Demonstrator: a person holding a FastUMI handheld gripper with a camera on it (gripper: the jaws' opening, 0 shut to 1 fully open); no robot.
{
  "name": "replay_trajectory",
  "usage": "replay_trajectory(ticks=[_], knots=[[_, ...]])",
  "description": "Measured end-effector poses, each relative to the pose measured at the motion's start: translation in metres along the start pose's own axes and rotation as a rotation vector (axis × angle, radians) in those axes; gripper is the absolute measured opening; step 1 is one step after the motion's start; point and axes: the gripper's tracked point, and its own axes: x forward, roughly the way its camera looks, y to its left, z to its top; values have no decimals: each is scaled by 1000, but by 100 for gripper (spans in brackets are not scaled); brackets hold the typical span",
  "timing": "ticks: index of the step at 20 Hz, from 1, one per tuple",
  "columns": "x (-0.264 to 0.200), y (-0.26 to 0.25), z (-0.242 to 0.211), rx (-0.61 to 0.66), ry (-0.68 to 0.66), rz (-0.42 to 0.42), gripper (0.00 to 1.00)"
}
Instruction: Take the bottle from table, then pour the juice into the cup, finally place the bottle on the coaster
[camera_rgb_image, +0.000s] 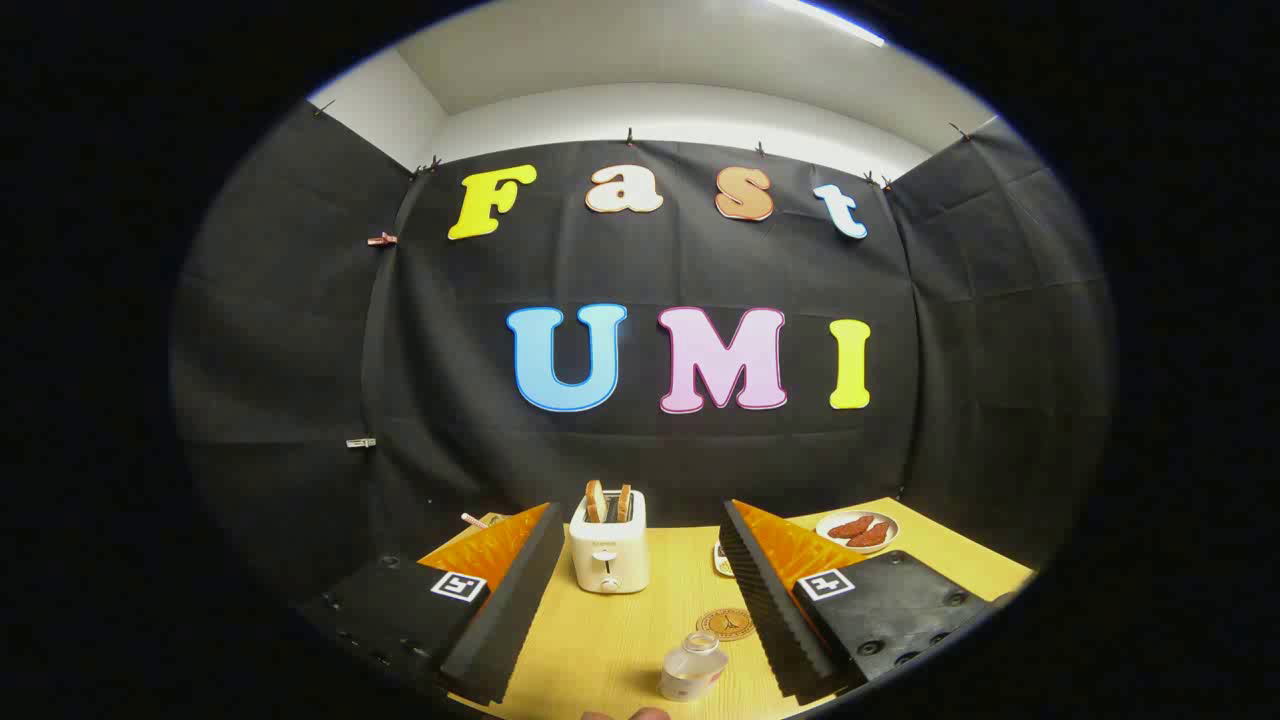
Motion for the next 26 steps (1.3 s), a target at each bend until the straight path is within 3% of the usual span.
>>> replay_trajectory(ticks=[8, 13, 22, 26], knots=[[-1, 0, -3, -14, -2, -11, 97], [0, 0, -12, 60, 9, -3, 97], [-12, -22, -27, 39, 3, -59, 97], [-14, -21, -48, -32, -2, -52, 97]])
